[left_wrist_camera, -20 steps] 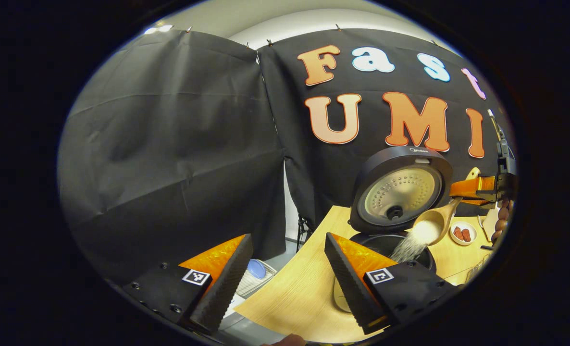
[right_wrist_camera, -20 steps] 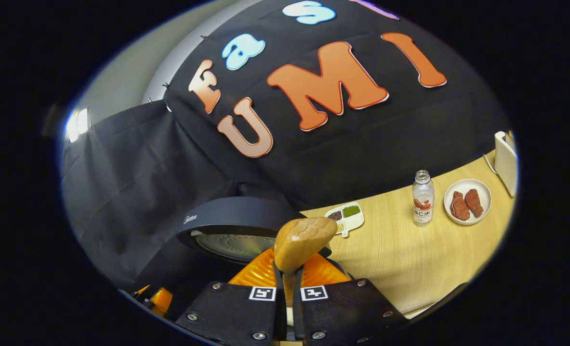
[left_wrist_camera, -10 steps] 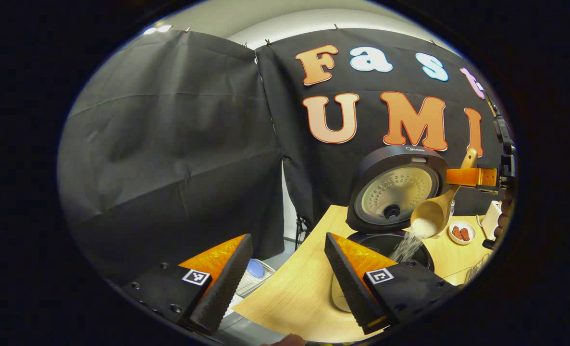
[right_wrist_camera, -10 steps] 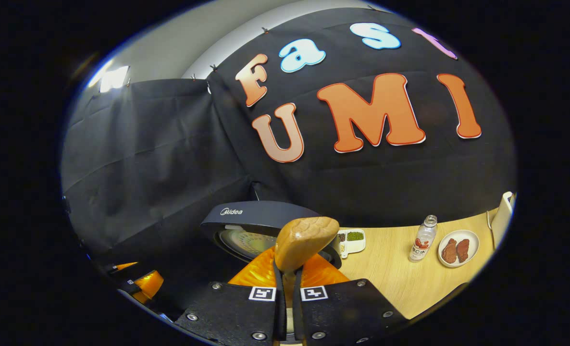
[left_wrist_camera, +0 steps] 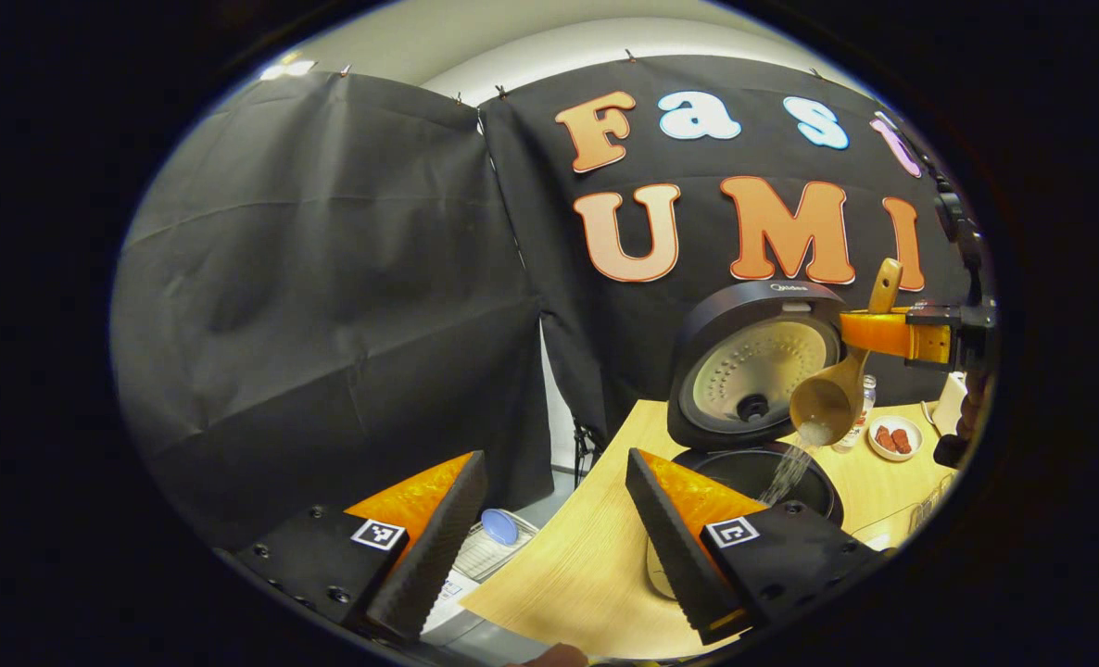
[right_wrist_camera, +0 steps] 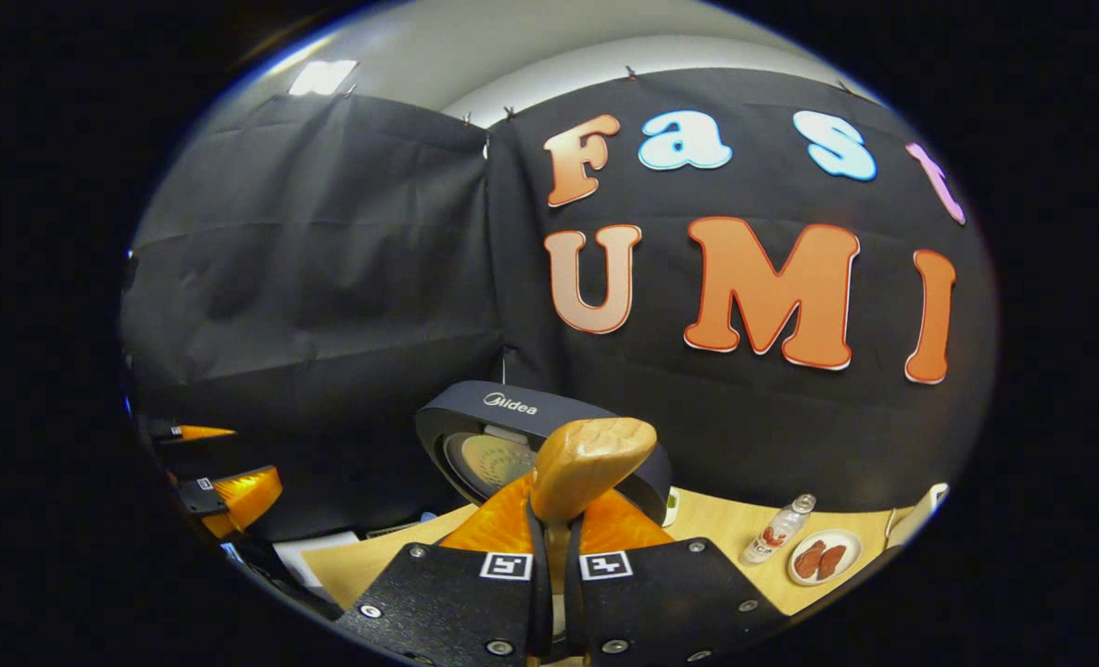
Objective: Close the left gripper, press the button to open the rice cooker; take a wooden spoon from the chopstick holder with the right hand, scoop a spoonful of rice and pour it into the rice cooker, then put the wooden spoon back into the chopstick holder.
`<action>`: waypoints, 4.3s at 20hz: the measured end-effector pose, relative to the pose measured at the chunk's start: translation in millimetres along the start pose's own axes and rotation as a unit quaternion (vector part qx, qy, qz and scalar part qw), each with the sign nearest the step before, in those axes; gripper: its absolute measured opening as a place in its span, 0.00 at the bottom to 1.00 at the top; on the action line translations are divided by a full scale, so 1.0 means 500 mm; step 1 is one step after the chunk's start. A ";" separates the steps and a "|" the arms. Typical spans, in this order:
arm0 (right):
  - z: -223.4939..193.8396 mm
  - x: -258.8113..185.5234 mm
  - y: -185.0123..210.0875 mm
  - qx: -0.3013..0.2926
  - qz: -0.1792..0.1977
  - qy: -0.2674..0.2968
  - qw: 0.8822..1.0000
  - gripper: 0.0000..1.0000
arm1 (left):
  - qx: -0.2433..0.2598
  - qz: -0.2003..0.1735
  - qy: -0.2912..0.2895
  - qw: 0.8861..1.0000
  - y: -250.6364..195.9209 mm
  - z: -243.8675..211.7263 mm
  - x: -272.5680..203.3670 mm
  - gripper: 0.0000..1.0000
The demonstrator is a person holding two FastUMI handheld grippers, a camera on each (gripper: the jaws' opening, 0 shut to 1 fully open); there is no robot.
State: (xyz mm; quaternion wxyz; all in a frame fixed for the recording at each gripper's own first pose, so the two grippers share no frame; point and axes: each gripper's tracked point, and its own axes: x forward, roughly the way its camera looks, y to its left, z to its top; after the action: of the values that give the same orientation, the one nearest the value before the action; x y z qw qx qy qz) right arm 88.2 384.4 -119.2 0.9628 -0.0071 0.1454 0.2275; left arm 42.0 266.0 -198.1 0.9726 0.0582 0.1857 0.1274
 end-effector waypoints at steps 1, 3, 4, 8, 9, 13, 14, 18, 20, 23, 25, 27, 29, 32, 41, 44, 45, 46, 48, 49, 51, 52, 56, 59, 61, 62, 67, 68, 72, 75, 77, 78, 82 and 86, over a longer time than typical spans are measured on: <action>0.006 -0.003 0.010 -0.012 0.002 -0.009 1.000 0.05 | 0.000 0.001 0.000 1.000 0.003 0.000 0.000 0.98; 0.019 -0.009 0.029 -0.031 0.007 -0.018 0.999 0.05 | -0.004 0.001 0.002 1.000 0.002 -0.004 -0.003 1.00; 0.016 -0.015 0.037 -0.037 0.010 -0.021 0.999 0.05 | -0.004 0.001 0.002 1.000 0.002 -0.007 -0.005 1.00; 0.016 -0.031 0.020 -0.029 0.006 -0.025 0.999 0.05 | -0.005 0.002 0.003 1.000 0.001 -0.009 -0.013 1.00; 0.015 -0.038 0.012 -0.015 0.004 -0.023 1.000 0.05 | -0.006 0.000 0.003 1.000 -0.003 -0.008 -0.016 1.00; -0.002 -0.080 -0.050 0.058 -0.009 -0.006 0.998 0.05 | -0.010 -0.008 0.010 1.000 -0.028 -0.020 -0.021 0.98; -0.006 -0.095 -0.070 0.076 -0.015 -0.002 0.997 0.05 | -0.011 -0.012 0.013 1.000 -0.039 -0.024 -0.022 0.98; -0.044 -0.169 -0.183 0.112 -0.066 0.016 0.991 0.05 | -0.011 -0.030 0.032 0.999 -0.099 -0.041 -0.034 1.00; -0.080 -0.215 -0.251 0.121 -0.102 0.028 0.987 0.05 | -0.003 -0.042 0.031 0.999 -0.131 -0.037 -0.041 1.00; -0.143 -0.286 -0.351 0.144 -0.155 0.052 0.976 0.05 | 0.008 -0.062 0.034 0.997 -0.184 -0.030 -0.049 1.00; -0.169 -0.340 -0.410 0.163 -0.190 0.057 0.967 0.05 | 0.016 -0.069 0.038 0.997 -0.207 -0.028 -0.048 1.00; -0.195 -0.388 -0.464 0.174 -0.221 0.062 0.958 0.05 | 0.017 -0.078 0.040 0.996 -0.236 -0.019 -0.051 1.00; -0.225 -0.435 -0.514 0.177 -0.250 0.069 0.949 0.05 | 0.013 -0.090 0.044 0.995 -0.270 -0.012 -0.055 1.00; -0.273 -0.505 -0.576 0.199 -0.294 0.081 0.931 0.05 | 0.010 -0.101 0.052 0.994 -0.310 -0.007 -0.061 1.00; -0.428 -0.600 -0.666 0.264 -0.348 0.107 0.893 0.05 | 0.036 -0.103 0.032 0.994 -0.379 0.043 -0.085 1.00; -0.485 -0.593 -0.663 0.283 -0.349 0.117 0.885 0.05 | 0.033 -0.099 0.027 0.994 -0.382 0.056 -0.091 1.00; -0.502 -0.588 -0.663 0.295 -0.348 0.117 0.882 0.05 | 0.034 -0.099 0.027 0.994 -0.381 0.060 -0.093 1.00; -0.519 -0.582 -0.660 0.308 -0.345 0.120 0.878 0.05 | 0.036 -0.097 0.026 0.994 -0.378 0.061 -0.095 1.00; -0.550 -0.576 -0.658 0.329 -0.344 0.125 0.870 0.05 | 0.041 -0.093 0.023 0.995 -0.375 0.065 -0.093 1.00; -0.566 -0.574 -0.661 0.338 -0.345 0.126 0.866 0.05 | 0.042 -0.093 0.024 0.994 -0.375 0.064 -0.092 1.00; -0.594 -0.567 -0.659 0.352 -0.346 0.132 0.860 0.06 | 0.044 -0.093 0.025 0.994 -0.373 0.063 -0.094 1.00; -0.605 -0.566 -0.660 0.360 -0.346 0.136 0.856 0.07 | 0.045 -0.094 0.025 0.994 -0.371 0.063 -0.094 1.00; -0.629 -0.562 -0.657 0.387 -0.350 0.153 0.839 0.08 | 0.004 -0.109 0.017 0.994 -0.363 0.093 -0.069 0.98; -0.648 -0.570 -0.630 0.402 -0.336 0.183 0.832 0.13 | 0.000 -0.098 -0.007 0.995 -0.331 0.157 -0.035 0.98; -0.639 -0.580 -0.629 0.403 -0.338 0.179 0.831 0.16 | -0.024 -0.121 -0.015 0.992 -0.340 0.195 -0.013 0.97; -0.641 -0.583 -0.622 0.407 -0.333 0.183 0.830 0.16 | -0.046 -0.136 -0.018 0.989 -0.350 0.221 -0.003 0.99; -0.597 -0.618 -0.618 0.405 -0.329 0.160 0.838 0.33 | -0.058 -0.152 -0.035 0.986 -0.367 0.344 0.070 0.98; -0.585 -0.627 -0.623 0.395 -0.336 0.155 0.841 0.46 | -0.052 -0.151 -0.042 0.986 -0.373 0.364 0.089 0.98; -0.510 -0.660 -0.647 0.341 -0.361 0.130 0.858 0.75 | -0.017 -0.147 -0.011 0.989 -0.430 0.379 0.187 0.97; -0.454 -0.674 -0.652 0.314 -0.367 0.113 0.868 0.83 | -0.010 -0.153 0.041 0.987 -0.478 0.338 0.248 0.98; -0.428 -0.675 -0.652 0.302 -0.366 0.104 0.874 0.84 | -0.010 -0.145 0.082 0.986 -0.480 0.300 0.282 0.99; -0.422 -0.677 -0.652 0.294 -0.366 0.103 0.877 0.84 | -0.013 -0.141 0.108 0.984 -0.478 0.270 0.287 0.97; -0.406 -0.669 -0.642 0.278 -0.360 0.105 0.884 0.87 | -0.006 -0.126 0.182 0.975 -0.460 0.204 0.261 1.00; -0.414 -0.633 -0.626 0.282 -0.343 0.111 0.889 0.87 | -0.015 -0.144 0.278 0.950 -0.456 0.109 0.178 1.00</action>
State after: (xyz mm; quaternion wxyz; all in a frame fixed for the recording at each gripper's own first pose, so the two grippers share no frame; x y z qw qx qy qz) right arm -101.4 -50.6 -244.2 0.9200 0.1901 0.2981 -0.1693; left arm 194.0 67.5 -215.2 0.8910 -0.0215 0.4535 -0.0001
